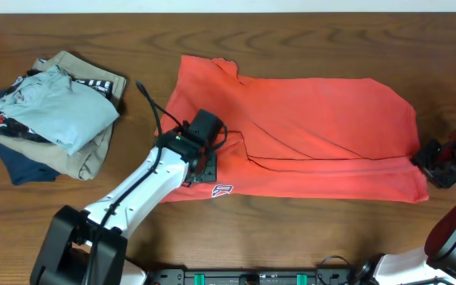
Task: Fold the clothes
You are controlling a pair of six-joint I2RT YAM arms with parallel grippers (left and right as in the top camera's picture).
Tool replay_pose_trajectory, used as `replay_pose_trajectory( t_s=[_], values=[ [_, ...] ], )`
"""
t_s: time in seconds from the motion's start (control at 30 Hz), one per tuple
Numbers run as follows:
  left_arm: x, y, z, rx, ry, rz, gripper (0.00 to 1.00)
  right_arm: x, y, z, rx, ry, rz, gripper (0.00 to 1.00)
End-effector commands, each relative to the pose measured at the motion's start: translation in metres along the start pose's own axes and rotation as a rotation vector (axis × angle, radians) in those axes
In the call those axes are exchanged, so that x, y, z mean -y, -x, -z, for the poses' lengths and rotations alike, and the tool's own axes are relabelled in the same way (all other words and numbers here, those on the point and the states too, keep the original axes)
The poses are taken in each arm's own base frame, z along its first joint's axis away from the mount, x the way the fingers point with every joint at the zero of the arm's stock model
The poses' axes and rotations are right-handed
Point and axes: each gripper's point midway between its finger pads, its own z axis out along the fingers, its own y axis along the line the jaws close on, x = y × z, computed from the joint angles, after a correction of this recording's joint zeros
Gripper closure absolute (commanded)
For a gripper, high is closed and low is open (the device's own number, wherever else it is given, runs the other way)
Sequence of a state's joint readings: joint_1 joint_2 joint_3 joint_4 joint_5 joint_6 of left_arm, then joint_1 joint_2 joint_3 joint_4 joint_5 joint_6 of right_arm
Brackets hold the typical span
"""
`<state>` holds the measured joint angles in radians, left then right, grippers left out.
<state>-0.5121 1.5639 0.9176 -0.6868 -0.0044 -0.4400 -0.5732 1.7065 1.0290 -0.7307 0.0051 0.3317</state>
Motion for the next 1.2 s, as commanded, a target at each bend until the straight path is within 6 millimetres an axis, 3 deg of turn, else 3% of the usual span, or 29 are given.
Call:
replay_pose_trajectory(
  t_s=[0.0,0.23,0.6,0.77,1.17],
  values=[
    [-0.010,-0.011,-0.015,-0.019,0.029,0.038,0.38,-0.008,-0.003,-0.005,0.003,0.044,0.010,0.55],
    [-0.013,-0.019,-0.028,-0.010,0.024,0.060,0.37,-0.013,0.000,-0.010,0.028,0.075,0.008,0.58],
    [-0.014,-0.022,-0.033,-0.010,0.024,0.060,0.36,-0.017,-0.008,-0.014,0.005,0.108,-0.029,0.61],
    [-0.015,-0.022,-0.034,-0.009,0.023,0.060,0.36,-0.017,-0.008,-0.014,0.004,0.108,-0.029,0.76],
    [-0.017,-0.027,-0.037,-0.016,0.027,0.060,0.36,-0.015,-0.012,-0.018,-0.001,0.106,-0.033,0.73]
  ],
)
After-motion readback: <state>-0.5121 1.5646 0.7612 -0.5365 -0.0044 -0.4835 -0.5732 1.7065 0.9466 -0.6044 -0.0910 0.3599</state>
